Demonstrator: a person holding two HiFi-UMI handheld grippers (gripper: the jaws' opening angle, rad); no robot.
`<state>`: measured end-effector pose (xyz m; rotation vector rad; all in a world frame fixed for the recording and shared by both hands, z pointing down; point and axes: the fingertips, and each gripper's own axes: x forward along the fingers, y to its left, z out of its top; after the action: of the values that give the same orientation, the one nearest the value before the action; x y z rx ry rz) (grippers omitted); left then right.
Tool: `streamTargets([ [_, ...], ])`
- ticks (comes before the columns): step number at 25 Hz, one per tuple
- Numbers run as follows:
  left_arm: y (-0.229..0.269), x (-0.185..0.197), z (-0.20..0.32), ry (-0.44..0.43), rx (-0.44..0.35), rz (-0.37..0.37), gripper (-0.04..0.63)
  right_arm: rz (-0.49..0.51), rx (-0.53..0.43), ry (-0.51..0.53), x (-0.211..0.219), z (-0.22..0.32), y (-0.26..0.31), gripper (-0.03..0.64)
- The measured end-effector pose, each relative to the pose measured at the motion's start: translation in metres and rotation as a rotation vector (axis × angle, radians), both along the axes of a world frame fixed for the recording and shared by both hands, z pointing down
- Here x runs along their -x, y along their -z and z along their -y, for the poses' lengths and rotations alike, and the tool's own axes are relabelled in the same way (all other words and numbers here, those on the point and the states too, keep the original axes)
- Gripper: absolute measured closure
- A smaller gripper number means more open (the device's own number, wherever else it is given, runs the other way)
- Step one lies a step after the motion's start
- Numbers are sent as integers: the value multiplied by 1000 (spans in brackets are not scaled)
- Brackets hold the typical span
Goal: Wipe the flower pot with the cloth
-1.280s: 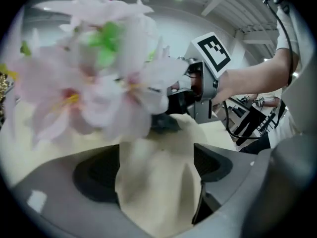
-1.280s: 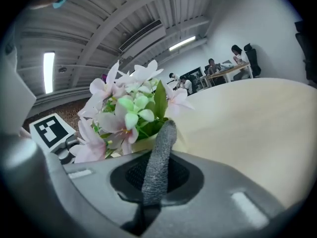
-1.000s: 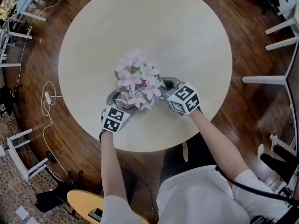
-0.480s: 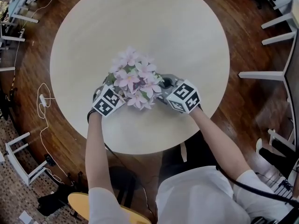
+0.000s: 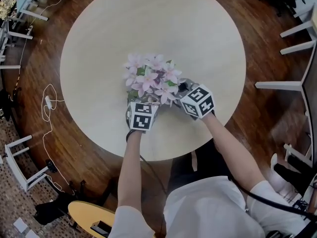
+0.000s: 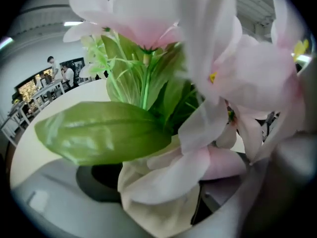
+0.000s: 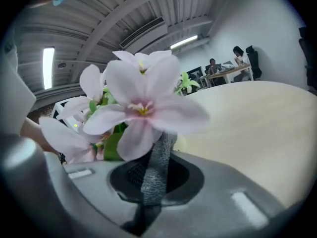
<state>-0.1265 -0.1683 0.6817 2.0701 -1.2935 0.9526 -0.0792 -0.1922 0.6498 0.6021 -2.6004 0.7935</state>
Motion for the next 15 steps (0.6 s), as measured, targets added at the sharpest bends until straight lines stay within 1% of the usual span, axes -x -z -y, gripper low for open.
streamTargets([
  [1, 0, -3, -8, -24, 22, 6, 124, 3, 9, -7, -1, 0, 0, 618],
  [3, -2, -5, -25, -105, 62, 26, 90, 7, 26, -9, -3, 1, -1, 618],
  [4, -2, -1, -31, -138, 68, 36, 53, 5, 29, -4, -2, 2, -2, 618],
  [5, -1, 6, -34, -159, 65, 38, 48, 2, 29, 2, -1, 4, -2, 618],
  [8, 4, 34, -31, -192, 49, -9, 49, 2, 20, 37, 4, 5, -2, 618],
  [9, 4, 40, -25, -221, 50, -18, 49, 1, 11, 53, 4, 5, -2, 618],
  [10, 4, 44, -17, -266, 46, -10, 55, -1, 2, 69, 4, 5, -1, 618],
  [11, 3, 45, -7, -325, 36, 13, 63, -4, -7, 82, 4, 6, 0, 618],
  [13, 0, 41, 7, -471, 20, 67, 57, -12, -22, 96, 5, 6, 0, 618],
  [15, -2, 31, 11, -614, 33, 93, 55, -18, -36, 98, 6, 6, 0, 618],
])
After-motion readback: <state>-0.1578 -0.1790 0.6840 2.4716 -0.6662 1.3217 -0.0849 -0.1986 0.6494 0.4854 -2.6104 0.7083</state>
